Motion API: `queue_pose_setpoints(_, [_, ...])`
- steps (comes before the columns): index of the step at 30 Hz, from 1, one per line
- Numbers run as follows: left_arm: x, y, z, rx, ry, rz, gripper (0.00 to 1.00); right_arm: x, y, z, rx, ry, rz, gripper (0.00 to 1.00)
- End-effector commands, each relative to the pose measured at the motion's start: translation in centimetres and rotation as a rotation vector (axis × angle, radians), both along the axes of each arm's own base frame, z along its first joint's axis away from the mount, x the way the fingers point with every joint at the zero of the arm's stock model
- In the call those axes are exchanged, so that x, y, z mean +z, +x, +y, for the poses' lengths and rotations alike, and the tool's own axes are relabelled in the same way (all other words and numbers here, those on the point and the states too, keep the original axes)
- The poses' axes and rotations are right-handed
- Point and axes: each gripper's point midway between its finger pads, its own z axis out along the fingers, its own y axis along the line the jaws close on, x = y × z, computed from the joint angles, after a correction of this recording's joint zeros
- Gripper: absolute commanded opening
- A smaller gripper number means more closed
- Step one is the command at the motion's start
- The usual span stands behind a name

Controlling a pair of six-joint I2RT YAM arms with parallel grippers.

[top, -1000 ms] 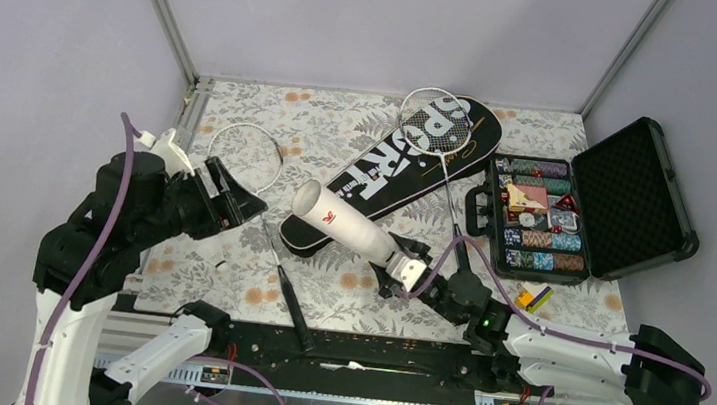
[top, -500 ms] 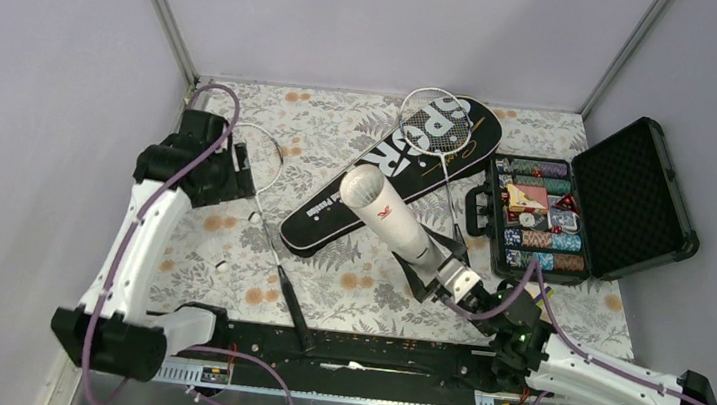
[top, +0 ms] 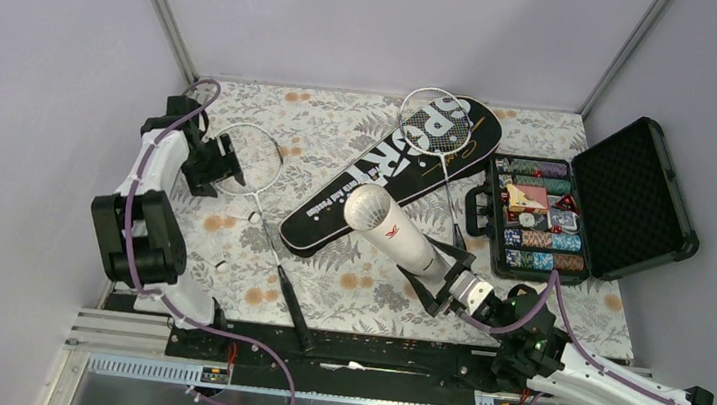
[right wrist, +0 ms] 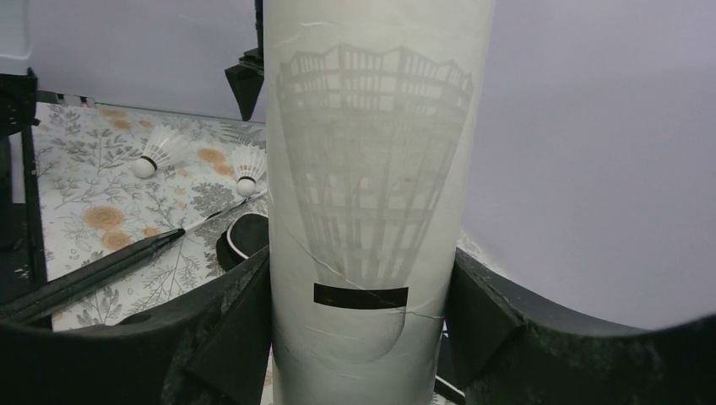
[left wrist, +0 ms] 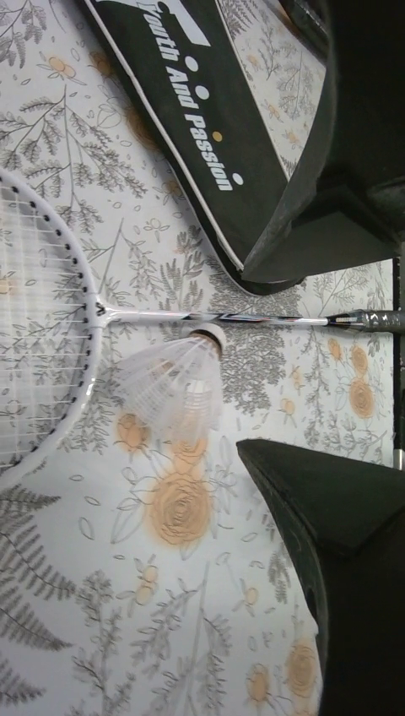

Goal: Pack up the badminton gear

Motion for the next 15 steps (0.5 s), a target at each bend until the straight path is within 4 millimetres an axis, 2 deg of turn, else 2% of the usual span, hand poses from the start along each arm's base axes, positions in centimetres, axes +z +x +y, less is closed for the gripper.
queue_pose_setpoints(1, [0.6, 3.6, -0.5, -0.058, -0.108, -0.089, 0.72, 3.7, -1.2, -0.1, 0.059, 0.088, -0.041, 0.43])
queue_pose_setpoints(5, [-0.9, 4.0, -0.8, -0.060, -0.145, -0.052, 0.69, 3.7, -1.4, 0.1, 0.076, 0.084, -0.042, 0.43])
queue_pose_setpoints(11, [-3.1, 3.1, -1.2, -0.023, -0.174, -0.014, 0.65, 3.5, -1.5, 0.5, 0.089, 0.089, -0.032, 0.42])
queue_pose_setpoints(15, [-3.8, 2.7, -1.7, -0.037, -0.197, -0.013, 0.53, 3.5, -1.5, 0.6, 0.093, 0.093, -0.020, 0.42])
